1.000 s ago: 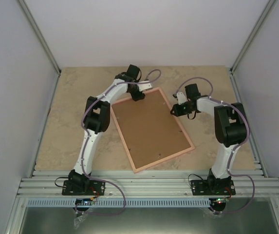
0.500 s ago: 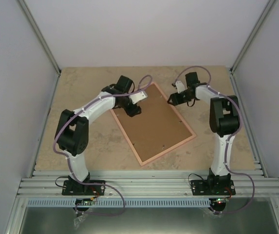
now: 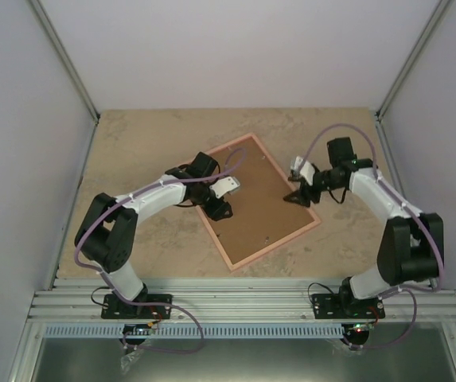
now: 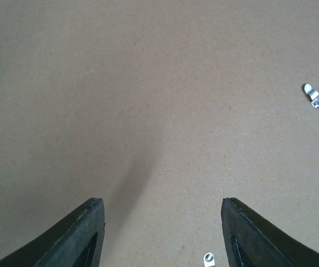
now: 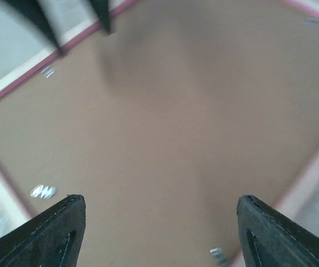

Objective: Put the photo into the frame

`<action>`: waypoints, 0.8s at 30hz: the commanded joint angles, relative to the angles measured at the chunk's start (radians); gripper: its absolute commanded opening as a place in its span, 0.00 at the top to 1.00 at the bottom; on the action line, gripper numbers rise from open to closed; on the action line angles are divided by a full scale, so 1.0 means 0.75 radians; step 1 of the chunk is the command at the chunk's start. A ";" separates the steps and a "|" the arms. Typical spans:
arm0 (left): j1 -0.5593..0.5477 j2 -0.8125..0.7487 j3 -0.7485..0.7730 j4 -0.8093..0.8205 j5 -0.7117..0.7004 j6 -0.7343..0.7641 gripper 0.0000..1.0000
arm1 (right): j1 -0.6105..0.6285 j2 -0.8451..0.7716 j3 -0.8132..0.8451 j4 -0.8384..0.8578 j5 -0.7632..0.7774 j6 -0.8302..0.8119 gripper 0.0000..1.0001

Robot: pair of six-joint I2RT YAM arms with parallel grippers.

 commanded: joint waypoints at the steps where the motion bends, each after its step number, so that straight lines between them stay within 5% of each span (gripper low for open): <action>1: 0.017 0.000 -0.020 0.021 0.043 -0.029 0.40 | 0.060 -0.183 -0.237 -0.204 -0.010 -0.639 0.25; 8: 0.027 0.095 0.037 -0.006 0.043 -0.033 0.42 | 0.265 -0.493 -0.588 -0.051 0.161 -0.862 0.26; 24: 0.011 0.189 0.073 -0.021 0.038 -0.031 0.46 | 0.690 -0.393 -0.763 0.366 0.498 -0.666 0.33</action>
